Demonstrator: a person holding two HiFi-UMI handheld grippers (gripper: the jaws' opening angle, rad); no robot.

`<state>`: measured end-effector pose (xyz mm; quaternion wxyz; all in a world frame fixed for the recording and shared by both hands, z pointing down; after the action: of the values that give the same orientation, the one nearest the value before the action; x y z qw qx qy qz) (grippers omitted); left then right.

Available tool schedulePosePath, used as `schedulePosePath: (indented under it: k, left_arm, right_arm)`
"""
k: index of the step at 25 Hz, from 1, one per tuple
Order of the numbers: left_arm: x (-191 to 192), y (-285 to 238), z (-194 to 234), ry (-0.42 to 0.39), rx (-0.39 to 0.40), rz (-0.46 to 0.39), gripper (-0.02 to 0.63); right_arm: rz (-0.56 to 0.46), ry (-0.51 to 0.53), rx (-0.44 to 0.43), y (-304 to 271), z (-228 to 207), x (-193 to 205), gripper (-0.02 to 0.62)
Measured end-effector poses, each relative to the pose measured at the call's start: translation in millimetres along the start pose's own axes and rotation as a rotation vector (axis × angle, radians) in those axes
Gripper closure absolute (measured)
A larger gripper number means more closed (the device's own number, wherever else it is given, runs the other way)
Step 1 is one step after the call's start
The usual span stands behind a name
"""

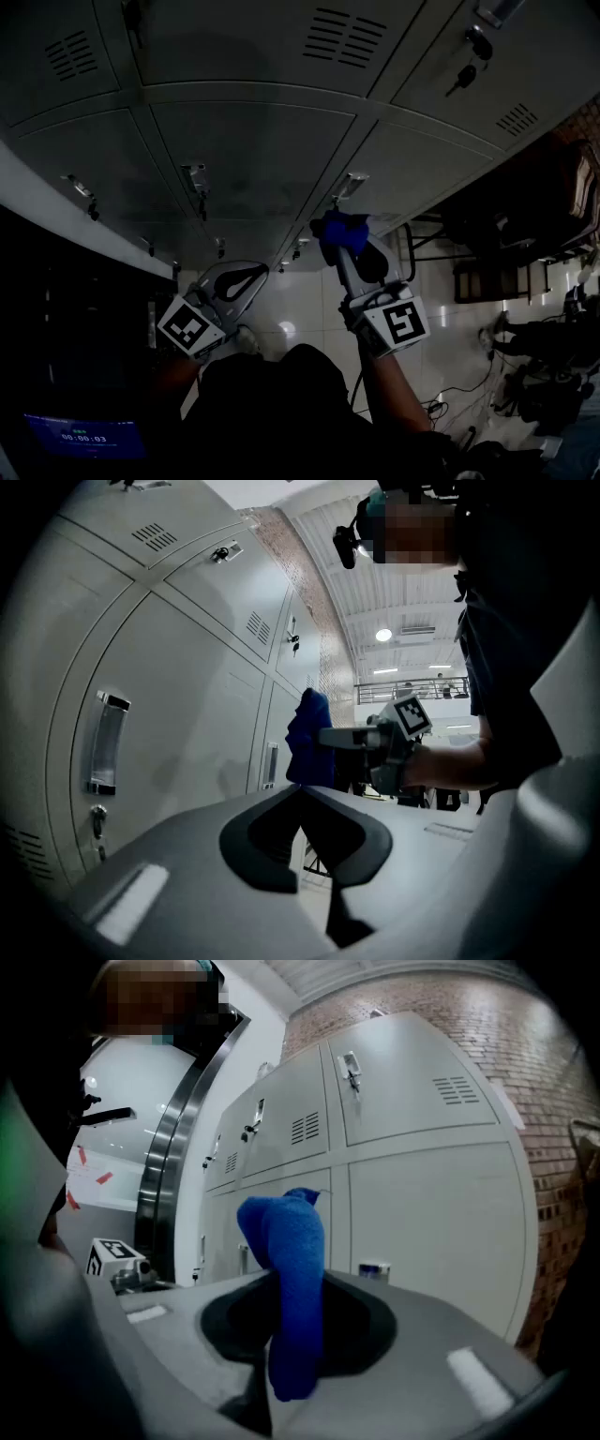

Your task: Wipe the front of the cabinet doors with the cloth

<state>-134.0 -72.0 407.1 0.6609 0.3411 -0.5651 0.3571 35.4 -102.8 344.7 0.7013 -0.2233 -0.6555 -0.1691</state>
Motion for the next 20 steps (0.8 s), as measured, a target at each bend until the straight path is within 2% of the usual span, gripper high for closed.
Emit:
schedulePosePath:
  k: [5,11,14,17,20]
  left_arm:
    - [7,-5,2,0.004,-0.035,0.041,0.606]
    - [4,-17,-6,0.016,-0.101,0.042,0.606]
    - [6,-22,-10,0.026,-0.142,0.057,0.606]
    - [7,-28,-11,-0.001,-0.173,0.048,0.606]
    - [4,-40,-16,0.001,-0.180,0.050,0.606]
  right_arm:
    - [-0.066,0.063,0.058,-22,-46,-48,0.511]
    - [-0.133,0.076,0.022,-54,-77,-84,0.511]
    - [-0.148,0.072,-0.004,-61,-85,-90,0.511]
    - [-0.147,0.073,-0.022,-57,-91,-90,0.511]
    - [-0.156,0.063,-0.021,-49,-104,-91,0.511]
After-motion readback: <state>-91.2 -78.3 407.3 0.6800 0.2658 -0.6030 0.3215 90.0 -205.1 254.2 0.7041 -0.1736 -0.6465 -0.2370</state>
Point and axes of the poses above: the fingertips, and each gripper's own axes: y backward along the fingers, z to its left, x out of its underside, the point moved 4 cm from there along y, backward along the fingers, and after that the axes turned 3 degrees about y, right-handed, at the moved point
